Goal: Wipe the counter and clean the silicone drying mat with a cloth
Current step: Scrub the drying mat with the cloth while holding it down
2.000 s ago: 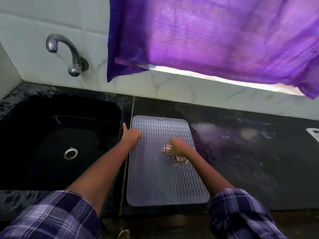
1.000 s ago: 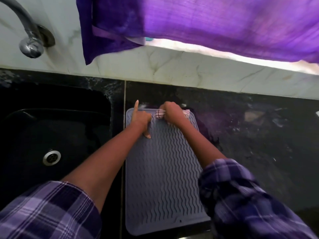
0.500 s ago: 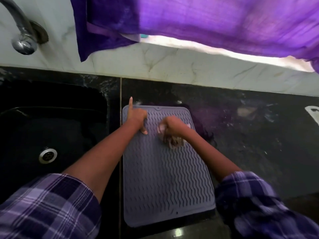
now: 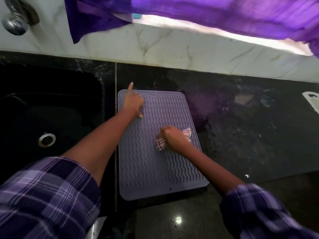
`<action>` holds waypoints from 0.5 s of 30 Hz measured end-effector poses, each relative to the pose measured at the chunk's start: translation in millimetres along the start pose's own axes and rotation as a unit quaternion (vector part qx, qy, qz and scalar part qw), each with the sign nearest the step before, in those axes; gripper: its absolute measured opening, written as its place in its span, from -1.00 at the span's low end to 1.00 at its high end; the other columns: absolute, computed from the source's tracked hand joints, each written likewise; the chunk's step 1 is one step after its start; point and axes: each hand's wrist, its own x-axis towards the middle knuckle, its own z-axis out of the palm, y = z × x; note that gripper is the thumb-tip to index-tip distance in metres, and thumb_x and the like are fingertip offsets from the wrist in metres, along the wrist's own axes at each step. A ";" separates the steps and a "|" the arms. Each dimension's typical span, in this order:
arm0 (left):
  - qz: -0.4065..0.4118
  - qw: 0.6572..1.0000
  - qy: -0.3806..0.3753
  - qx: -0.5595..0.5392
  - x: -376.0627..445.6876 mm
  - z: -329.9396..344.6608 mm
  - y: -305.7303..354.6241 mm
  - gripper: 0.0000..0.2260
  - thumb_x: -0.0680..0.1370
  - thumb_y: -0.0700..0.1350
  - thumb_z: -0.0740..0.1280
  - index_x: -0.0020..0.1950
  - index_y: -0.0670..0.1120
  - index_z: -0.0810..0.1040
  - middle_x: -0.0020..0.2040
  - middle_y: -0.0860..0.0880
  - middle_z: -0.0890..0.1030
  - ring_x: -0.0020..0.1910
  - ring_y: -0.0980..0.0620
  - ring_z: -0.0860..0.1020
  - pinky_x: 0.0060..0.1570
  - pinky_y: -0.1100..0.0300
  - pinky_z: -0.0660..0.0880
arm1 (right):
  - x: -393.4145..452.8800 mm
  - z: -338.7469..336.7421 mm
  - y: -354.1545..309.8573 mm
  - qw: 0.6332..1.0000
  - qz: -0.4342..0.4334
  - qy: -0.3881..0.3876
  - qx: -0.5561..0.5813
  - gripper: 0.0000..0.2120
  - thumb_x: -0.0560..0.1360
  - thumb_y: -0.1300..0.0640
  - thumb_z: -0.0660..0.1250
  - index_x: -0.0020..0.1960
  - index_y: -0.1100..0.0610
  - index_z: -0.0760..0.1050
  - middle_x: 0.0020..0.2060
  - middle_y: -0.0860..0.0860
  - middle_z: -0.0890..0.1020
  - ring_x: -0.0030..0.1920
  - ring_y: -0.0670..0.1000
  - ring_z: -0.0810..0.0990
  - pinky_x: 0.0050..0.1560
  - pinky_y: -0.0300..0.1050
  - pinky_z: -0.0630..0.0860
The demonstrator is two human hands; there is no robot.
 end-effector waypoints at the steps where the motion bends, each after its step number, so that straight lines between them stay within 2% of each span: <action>1: 0.007 1.000 0.024 -0.001 -8.2 -0.1 4.4 -0.65 0.47 0.11 0.39 0.13 -0.08 0.61 0.08 -0.04 0.64 0.25 -0.02 0.52 0.50 -0.13 -0.23 | 4.0 -3.5 -1.4 1.000 0.012 0.001 -0.002 -0.76 0.53 0.25 0.22 0.17 0.26 0.48 0.15 0.19 0.57 0.17 0.15 0.51 0.17 -0.05 0.43; 3: 0.015 0.999 0.033 -0.036 -30.8 2.1 14.7 -0.69 0.47 0.07 0.40 0.09 -0.11 0.61 0.02 -0.04 0.66 0.18 -0.01 0.57 0.50 -0.11 -0.24 | 6.2 -6.1 -5.8 1.000 0.023 0.000 -0.006 -0.76 0.53 0.25 0.23 0.17 0.26 0.49 0.14 0.19 0.58 0.17 0.15 0.53 0.20 -0.04 0.45; 5: 0.021 0.997 -0.003 -0.080 -58.3 9.7 30.1 -0.55 0.37 0.19 0.45 0.10 -0.09 0.60 0.04 -0.03 0.66 0.20 -0.01 0.56 0.48 -0.13 -0.29 | 0.9 -5.9 -9.1 0.999 0.031 0.003 -0.008 -0.74 0.50 0.22 0.28 0.17 0.23 0.51 0.14 0.18 0.59 0.17 0.14 0.53 0.20 -0.03 0.45; 7: 0.029 0.995 -0.048 -0.087 -84.1 15.9 44.4 -0.35 0.28 0.28 0.47 0.22 -0.08 0.56 0.19 -0.05 0.60 0.33 -0.01 0.47 0.45 -0.17 -0.33 | -3.0 -7.3 -12.4 0.999 0.041 0.014 -0.008 -0.72 0.46 0.19 0.34 0.16 0.19 0.54 0.12 0.15 0.61 0.15 0.14 0.55 0.16 -0.04 0.46; 9: 0.019 0.993 -0.072 -0.091 -97.3 17.7 51.6 -0.20 0.24 0.30 0.48 0.37 -0.09 0.45 0.38 -0.07 0.45 0.45 -0.01 0.34 0.45 -0.20 -0.34 | -5.3 -9.4 -19.2 0.998 0.054 0.019 -0.007 -0.71 0.46 0.19 0.34 0.17 0.15 0.56 0.13 0.14 0.62 0.16 0.14 0.56 0.17 -0.04 0.47; 12: -0.012 0.993 -0.085 -0.087 -102.7 12.3 58.7 -0.20 0.27 0.29 0.48 0.38 -0.11 0.43 0.39 -0.09 0.45 0.45 -0.02 0.35 0.47 -0.21 -0.31 | -28.2 0.6 -27.0 0.996 0.082 0.014 0.012 -0.70 0.46 0.21 0.34 0.18 0.21 0.53 0.14 0.17 0.60 0.17 0.16 0.55 0.19 -0.02 0.48; 15: -0.033 0.992 -0.087 -0.081 -102.9 9.1 62.9 -0.20 0.30 0.28 0.47 0.40 -0.13 0.41 0.39 -0.10 0.44 0.45 -0.04 0.34 0.46 -0.24 -0.32 | -84.1 23.5 -34.7 0.998 0.058 -0.017 0.021 -0.67 0.43 0.19 0.38 0.18 0.24 0.49 0.13 0.17 0.58 0.17 0.15 0.54 0.18 0.00 0.48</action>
